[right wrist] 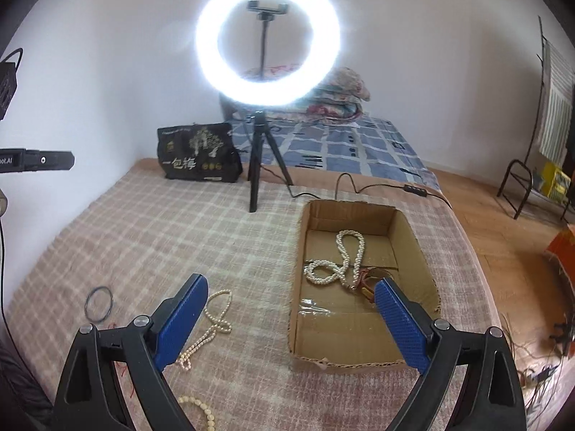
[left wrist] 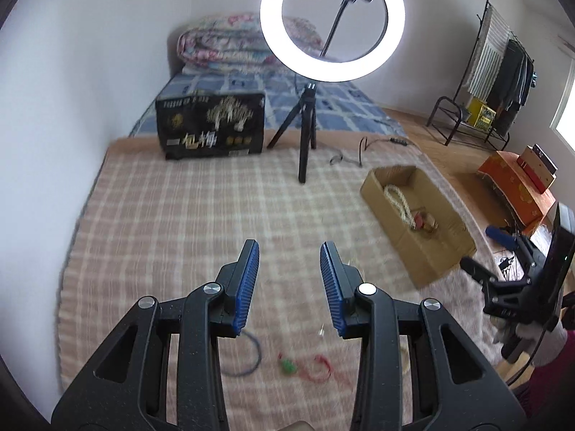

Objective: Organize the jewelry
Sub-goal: 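Move left tool to green jade pendant while right tool approaches cream bead bracelet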

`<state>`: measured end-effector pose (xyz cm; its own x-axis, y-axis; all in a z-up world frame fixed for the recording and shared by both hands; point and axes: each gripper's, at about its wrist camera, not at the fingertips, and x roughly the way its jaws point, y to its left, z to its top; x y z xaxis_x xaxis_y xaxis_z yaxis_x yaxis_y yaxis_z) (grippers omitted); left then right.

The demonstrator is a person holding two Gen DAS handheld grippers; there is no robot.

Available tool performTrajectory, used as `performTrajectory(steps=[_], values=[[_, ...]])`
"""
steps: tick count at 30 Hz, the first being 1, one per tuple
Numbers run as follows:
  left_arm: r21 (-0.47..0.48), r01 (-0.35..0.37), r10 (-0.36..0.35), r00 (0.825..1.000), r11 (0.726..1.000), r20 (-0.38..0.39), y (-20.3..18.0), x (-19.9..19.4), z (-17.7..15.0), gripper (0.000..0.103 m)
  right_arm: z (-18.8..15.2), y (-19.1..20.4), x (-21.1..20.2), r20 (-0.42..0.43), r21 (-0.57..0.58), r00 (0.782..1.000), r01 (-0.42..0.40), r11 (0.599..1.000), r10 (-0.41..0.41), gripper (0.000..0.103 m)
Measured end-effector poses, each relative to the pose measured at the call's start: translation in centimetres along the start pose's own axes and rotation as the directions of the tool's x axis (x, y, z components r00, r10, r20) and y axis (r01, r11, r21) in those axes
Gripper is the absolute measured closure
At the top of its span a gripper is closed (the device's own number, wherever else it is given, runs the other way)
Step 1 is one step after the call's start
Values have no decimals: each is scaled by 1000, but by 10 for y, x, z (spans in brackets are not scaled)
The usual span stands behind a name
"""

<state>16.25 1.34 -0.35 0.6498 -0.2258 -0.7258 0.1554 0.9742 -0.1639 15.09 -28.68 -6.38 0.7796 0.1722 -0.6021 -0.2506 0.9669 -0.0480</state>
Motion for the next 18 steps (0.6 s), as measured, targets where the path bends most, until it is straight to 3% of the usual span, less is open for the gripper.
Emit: performTrajectory(steps=[9,13,18], values=[[-76,44,-57,983,996,-176,18,32,-89,68,-33,40,-4,-66,-155,997,-54,986,44,8],[-107,62,-84,973,992,-213,18,43,-107,68,-52,42,2,-130,-163,990,-79,983,58,12],[-121,92,-121,960,988,-253,11,57,-124,68,-77,42,11,-244,-147,964,-142,979,103,21]])
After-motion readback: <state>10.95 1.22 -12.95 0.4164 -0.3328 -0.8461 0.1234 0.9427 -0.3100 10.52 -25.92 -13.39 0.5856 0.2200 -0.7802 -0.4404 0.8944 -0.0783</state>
